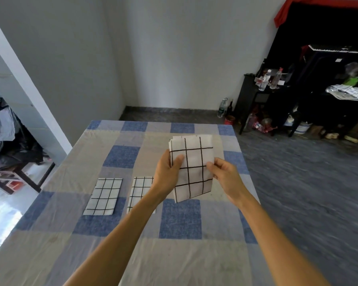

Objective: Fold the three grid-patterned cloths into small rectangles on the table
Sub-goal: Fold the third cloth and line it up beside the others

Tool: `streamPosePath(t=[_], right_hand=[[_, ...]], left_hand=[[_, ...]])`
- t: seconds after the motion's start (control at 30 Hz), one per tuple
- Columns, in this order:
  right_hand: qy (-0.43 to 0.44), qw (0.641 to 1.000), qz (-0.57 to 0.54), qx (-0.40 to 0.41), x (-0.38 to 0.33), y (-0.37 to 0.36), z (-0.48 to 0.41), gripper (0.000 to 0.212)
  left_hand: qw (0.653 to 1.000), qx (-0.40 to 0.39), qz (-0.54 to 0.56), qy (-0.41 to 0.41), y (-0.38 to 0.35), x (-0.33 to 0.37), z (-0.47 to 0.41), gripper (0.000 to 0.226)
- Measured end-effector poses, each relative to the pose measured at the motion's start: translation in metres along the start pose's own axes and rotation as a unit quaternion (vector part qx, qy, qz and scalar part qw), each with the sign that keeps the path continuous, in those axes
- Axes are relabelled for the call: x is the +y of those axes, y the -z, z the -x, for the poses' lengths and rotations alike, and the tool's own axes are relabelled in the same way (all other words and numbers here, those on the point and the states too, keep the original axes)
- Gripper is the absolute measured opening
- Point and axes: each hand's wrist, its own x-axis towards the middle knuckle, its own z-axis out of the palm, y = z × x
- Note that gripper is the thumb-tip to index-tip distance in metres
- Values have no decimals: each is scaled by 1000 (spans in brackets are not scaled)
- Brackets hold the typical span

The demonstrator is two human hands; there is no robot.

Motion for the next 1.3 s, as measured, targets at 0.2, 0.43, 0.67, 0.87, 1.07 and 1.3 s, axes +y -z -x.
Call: streamPosePath(t=[0.2, 0.43, 0.67, 0.87, 1.07, 1.3], right_hand=[[60, 995, 32, 73, -4, -10, -5, 9], [66, 992, 48, 97, 1, -18, -8, 14], [54, 993, -14, 105, -1, -20, -7, 12], [50, 992, -24, 110, -6, -18, -8, 9], [8, 997, -13, 77, 2, -13, -7, 19], [-84, 996, 7, -3, 22, -9, -1, 12]], left_hand=[[998, -2, -47, -49, -6, -5, 6, 11], [997, 14, -35, -67, -8, -2, 10, 10], [997, 8, -49, -51, -11, 2, 13, 16], [997, -16, -44, -60, -15, 6, 13, 9], [997, 30, -27, -65, -14, 11, 7, 10], [990, 135, -31, 14, -2, 10, -7, 16]])
